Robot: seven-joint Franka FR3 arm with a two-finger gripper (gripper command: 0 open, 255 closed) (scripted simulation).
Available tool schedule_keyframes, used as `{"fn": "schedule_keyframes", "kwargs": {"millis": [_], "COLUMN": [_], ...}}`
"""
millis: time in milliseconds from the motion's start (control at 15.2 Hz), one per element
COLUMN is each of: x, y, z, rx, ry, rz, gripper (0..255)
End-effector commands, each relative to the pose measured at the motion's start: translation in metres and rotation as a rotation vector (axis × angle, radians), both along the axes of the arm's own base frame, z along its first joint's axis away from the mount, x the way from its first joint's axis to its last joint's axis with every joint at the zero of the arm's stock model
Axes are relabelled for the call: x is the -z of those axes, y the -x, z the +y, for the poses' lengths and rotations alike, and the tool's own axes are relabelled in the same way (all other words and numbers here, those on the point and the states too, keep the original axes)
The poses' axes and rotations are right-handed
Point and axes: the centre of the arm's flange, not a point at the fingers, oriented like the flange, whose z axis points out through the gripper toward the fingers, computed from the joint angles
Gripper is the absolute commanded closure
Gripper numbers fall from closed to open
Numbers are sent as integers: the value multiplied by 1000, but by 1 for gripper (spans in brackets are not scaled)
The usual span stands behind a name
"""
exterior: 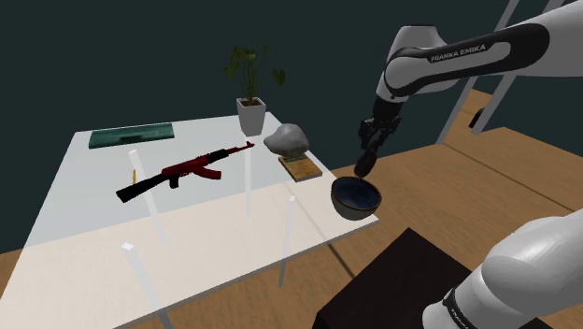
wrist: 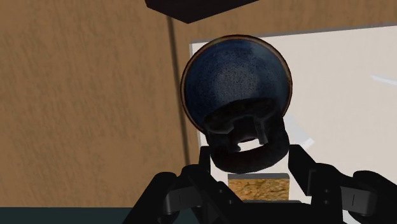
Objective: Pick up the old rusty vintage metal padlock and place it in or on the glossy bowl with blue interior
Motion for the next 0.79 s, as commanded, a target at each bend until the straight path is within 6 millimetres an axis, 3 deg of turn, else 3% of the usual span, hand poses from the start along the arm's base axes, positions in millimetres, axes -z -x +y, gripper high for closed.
{"fn": "schedule_keyframes", "kwargs": {"millis": [0, 726], "x": [11, 69], "y": [1, 1], "z": [0, 0], "rx": [0, 0], "ry": [0, 0], "rz": [-1, -1], "gripper": [255, 255]}}
